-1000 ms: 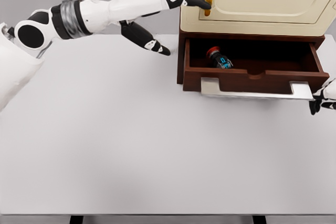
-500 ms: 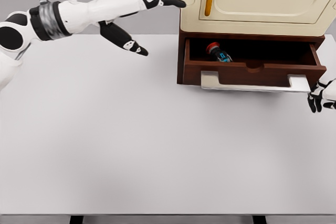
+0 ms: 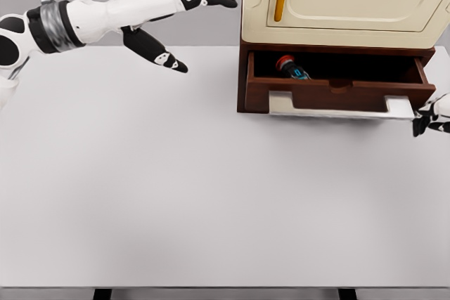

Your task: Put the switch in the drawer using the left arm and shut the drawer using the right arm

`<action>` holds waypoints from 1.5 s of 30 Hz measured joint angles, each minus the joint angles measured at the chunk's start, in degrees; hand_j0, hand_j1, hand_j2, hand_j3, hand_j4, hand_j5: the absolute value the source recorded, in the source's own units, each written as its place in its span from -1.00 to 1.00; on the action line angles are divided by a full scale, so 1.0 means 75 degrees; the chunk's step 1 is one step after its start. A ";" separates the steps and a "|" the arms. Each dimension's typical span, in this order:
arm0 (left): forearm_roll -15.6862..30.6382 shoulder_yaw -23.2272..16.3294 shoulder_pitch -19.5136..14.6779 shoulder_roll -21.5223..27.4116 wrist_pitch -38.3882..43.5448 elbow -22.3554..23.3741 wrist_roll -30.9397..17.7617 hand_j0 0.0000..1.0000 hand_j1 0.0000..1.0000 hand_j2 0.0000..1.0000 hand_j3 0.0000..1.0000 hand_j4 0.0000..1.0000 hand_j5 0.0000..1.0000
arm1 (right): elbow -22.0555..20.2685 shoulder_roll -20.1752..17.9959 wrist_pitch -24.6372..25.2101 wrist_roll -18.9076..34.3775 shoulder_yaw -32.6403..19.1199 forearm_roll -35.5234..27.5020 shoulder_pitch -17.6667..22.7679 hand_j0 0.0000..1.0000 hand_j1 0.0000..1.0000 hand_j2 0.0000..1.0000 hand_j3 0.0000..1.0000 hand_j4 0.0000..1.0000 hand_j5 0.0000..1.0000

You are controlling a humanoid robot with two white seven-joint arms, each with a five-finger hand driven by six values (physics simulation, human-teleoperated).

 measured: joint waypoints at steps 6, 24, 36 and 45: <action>0.0001 0.0001 -0.0012 0.0049 0.0001 -0.0001 0.0003 1.00 1.00 1.00 1.00 1.00 1.00 | 0.0134 0.0016 0.0046 -0.0003 -0.0028 0.0036 -0.0047 -0.09 -0.09 -0.09 -0.09 -0.09 -0.09; 0.0001 0.0006 -0.0023 0.0130 0.0006 0.0058 0.0006 1.00 1.00 1.00 1.00 1.00 1.00 | 0.0216 0.0294 0.0040 0.0107 -0.0078 0.0456 -0.0270 -0.09 -0.09 -0.09 -0.09 -0.09 -0.09; 0.0002 -0.0003 -0.0035 0.0133 0.0007 0.0176 0.0001 1.00 1.00 1.00 1.00 1.00 1.00 | 0.0268 0.0362 0.0050 0.0120 -0.0081 0.0529 -0.0329 -0.09 -0.09 -0.09 -0.09 -0.09 -0.09; 0.0001 -0.0011 -0.0035 0.0129 0.0005 0.0292 0.0001 1.00 1.00 1.00 1.00 1.00 1.00 | 0.0354 0.0372 0.0044 0.0071 -0.0040 0.0374 -0.0317 -0.07 -0.07 -0.07 -0.07 -0.07 -0.07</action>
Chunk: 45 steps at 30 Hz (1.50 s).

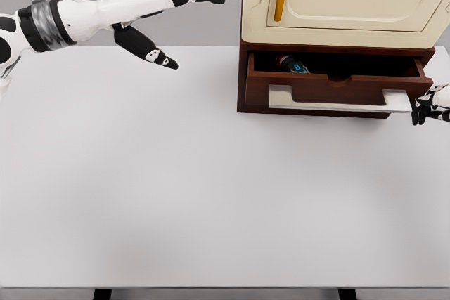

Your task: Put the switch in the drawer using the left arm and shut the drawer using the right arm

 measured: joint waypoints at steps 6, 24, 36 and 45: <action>0.0000 -0.0007 0.0000 -0.0003 0.0000 0.0024 0.0003 1.00 1.00 1.00 1.00 1.00 1.00 | 0.0003 -0.0010 0.0011 -0.0014 0.0022 -0.0034 0.0000 -0.06 -0.06 -0.06 -0.06 -0.06 -0.06; -0.0012 -0.0038 -0.0012 -0.0002 -0.0001 0.0079 0.0001 1.00 1.00 1.00 1.00 1.00 1.00 | 0.0017 -0.0039 -0.0035 -0.0011 0.0051 -0.0083 0.0000 -0.02 -0.02 -0.02 -0.02 -0.02 -0.02; -0.0005 -0.0055 -0.0047 0.0072 -0.0003 0.0203 0.0000 1.00 1.00 1.00 1.00 1.00 1.00 | 0.0119 0.0003 -0.0018 -0.0044 0.0058 -0.0215 -0.0023 -0.02 -0.02 -0.02 -0.02 -0.02 -0.02; -0.0001 -0.0059 -0.0047 0.0098 -0.0004 0.0211 0.0002 1.00 1.00 1.00 1.00 1.00 1.00 | 0.0306 0.0022 -0.0021 -0.0064 0.0067 -0.0320 -0.0105 -0.02 -0.02 -0.02 -0.02 -0.02 -0.02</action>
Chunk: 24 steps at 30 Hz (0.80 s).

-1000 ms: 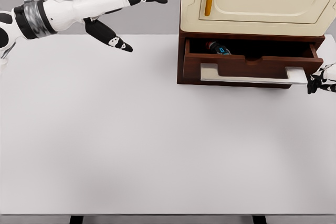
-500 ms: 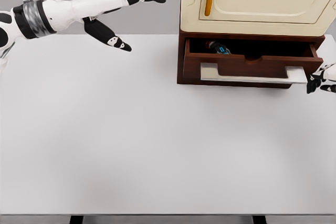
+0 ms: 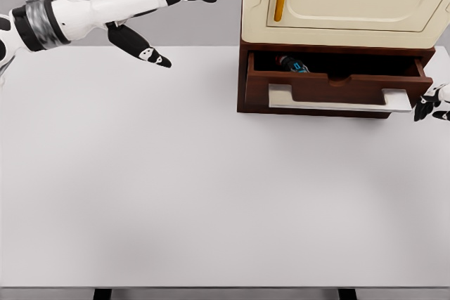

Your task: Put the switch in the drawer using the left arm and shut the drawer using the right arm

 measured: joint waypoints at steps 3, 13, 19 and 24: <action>-0.0002 0.0000 0.0000 0.0009 0.0000 0.0000 0.0000 1.00 1.00 1.00 1.00 1.00 1.00 | 0.0012 0.0013 -0.0024 0.0010 0.0007 0.0040 -0.0059 -0.02 -0.02 -0.02 -0.02 -0.02 -0.02; -0.0010 0.0001 0.0000 0.0052 0.0002 0.0032 0.0002 1.00 1.00 1.00 1.00 1.00 1.00 | 0.0039 0.0111 -0.0034 0.0033 0.0004 0.0164 -0.0176 -0.01 -0.01 -0.01 -0.01 -0.01 -0.01; -0.0010 0.0001 0.0012 0.0080 0.0005 0.0176 0.0001 1.00 1.00 1.00 1.00 1.00 1.00 | 0.0094 0.0227 -0.0012 0.0115 0.0005 0.0451 -0.0293 0.01 0.01 0.01 0.01 0.01 0.01; -0.0060 -0.0118 0.0234 0.0498 0.0006 0.0215 0.0004 1.00 1.00 1.00 1.00 1.00 1.00 | 0.0187 0.0298 0.0001 0.0102 0.0043 0.0455 -0.0375 0.01 0.01 0.01 0.01 0.01 0.01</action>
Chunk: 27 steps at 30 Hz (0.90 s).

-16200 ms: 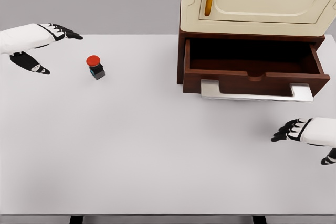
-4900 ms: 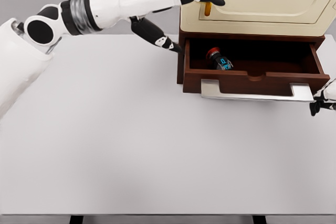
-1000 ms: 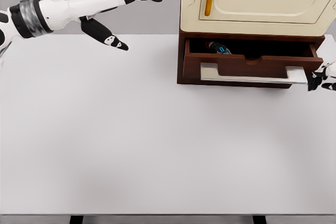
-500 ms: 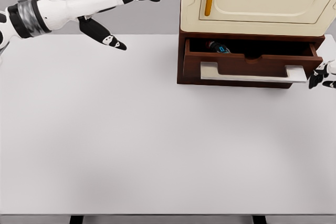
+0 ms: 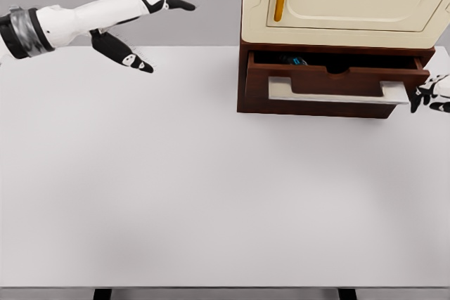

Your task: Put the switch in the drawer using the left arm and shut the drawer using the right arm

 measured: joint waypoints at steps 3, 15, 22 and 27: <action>-0.0061 -0.0361 0.0105 0.0270 -0.0003 -0.0058 -0.0016 1.00 1.00 1.00 1.00 1.00 1.00 | 0.0054 0.0024 -0.0010 -0.0032 0.0020 -0.0078 -0.0012 0.01 0.01 0.01 0.01 0.01 0.01; -0.0237 -0.0787 0.0188 0.0547 -0.0008 -0.0260 -0.0046 1.00 1.00 1.00 1.00 1.00 1.00 | 0.0335 0.0071 -0.0066 -0.0096 0.0091 -0.0508 -0.0070 0.01 0.01 0.01 0.01 0.01 0.01; -0.0243 -0.0797 0.0211 0.0577 -0.0006 -0.0236 -0.0063 1.00 1.00 1.00 1.00 1.00 1.00 | 0.0368 0.0100 -0.0109 -0.0068 0.0094 -0.0349 -0.0187 0.02 0.02 0.02 0.02 0.02 0.02; -0.0240 -0.0793 0.0211 0.0721 -0.0004 -0.0252 -0.0049 1.00 1.00 1.00 1.00 1.00 1.00 | 0.0398 0.0207 -0.0061 -0.0064 0.0062 -0.0266 -0.0258 0.03 0.03 0.03 0.03 0.03 0.03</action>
